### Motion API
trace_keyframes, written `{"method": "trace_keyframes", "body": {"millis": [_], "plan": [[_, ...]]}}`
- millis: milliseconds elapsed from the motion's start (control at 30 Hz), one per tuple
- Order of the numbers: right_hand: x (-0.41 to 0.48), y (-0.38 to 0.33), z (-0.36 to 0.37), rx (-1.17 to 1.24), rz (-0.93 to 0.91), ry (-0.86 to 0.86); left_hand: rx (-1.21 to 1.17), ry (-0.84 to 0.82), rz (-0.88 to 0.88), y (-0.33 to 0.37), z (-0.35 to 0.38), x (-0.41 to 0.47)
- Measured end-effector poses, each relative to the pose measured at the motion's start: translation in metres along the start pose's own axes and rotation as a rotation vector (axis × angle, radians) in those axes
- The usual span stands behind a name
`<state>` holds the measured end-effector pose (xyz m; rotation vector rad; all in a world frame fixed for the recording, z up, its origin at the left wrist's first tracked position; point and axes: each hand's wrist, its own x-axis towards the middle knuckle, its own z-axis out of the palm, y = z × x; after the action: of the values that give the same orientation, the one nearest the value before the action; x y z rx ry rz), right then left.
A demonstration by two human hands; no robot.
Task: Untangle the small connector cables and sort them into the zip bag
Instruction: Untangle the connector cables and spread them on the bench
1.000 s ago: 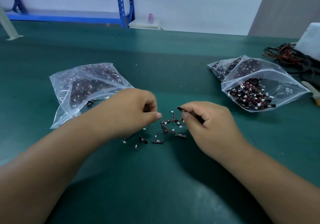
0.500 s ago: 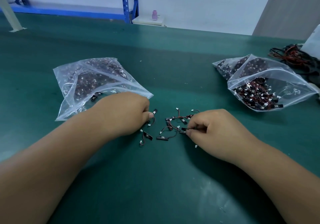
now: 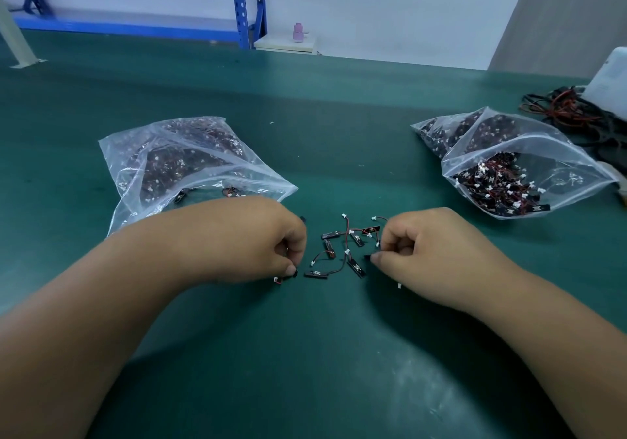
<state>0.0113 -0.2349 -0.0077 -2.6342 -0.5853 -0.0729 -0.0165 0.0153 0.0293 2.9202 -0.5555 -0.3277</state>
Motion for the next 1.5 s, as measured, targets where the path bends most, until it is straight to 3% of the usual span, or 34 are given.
{"method": "trace_keyframes", "body": {"millis": [167, 333, 600, 833, 1100, 1300, 1500], "plan": [[0.003, 0.006, -0.001, 0.162, 0.023, 0.069, -0.075, 0.061, 0.045, 0.0, -0.001, 0.001], [0.008, 0.013, 0.0, 0.187, 0.071, 0.127, -0.029, 0.156, -0.026, -0.008, -0.002, 0.003], [0.004, 0.01, 0.0, 0.105, -0.014, -0.008, -0.063, 0.212, 0.128, 0.004, 0.01, 0.007], [0.001, 0.004, 0.004, 0.1, -0.066, -0.086, 0.048, 0.288, 0.098, 0.013, 0.026, 0.014], [0.001, 0.004, -0.001, -0.003, -0.023, -0.113, -0.183, 0.412, 0.154, 0.016, 0.013, 0.007], [0.002, 0.005, 0.001, -0.081, -0.004, -0.141, -0.198, 0.289, 0.205, 0.026, 0.022, 0.006], [0.003, 0.004, 0.002, 0.001, 0.011, -0.112, -0.07, 0.178, 0.087, 0.006, 0.006, 0.002]]}}
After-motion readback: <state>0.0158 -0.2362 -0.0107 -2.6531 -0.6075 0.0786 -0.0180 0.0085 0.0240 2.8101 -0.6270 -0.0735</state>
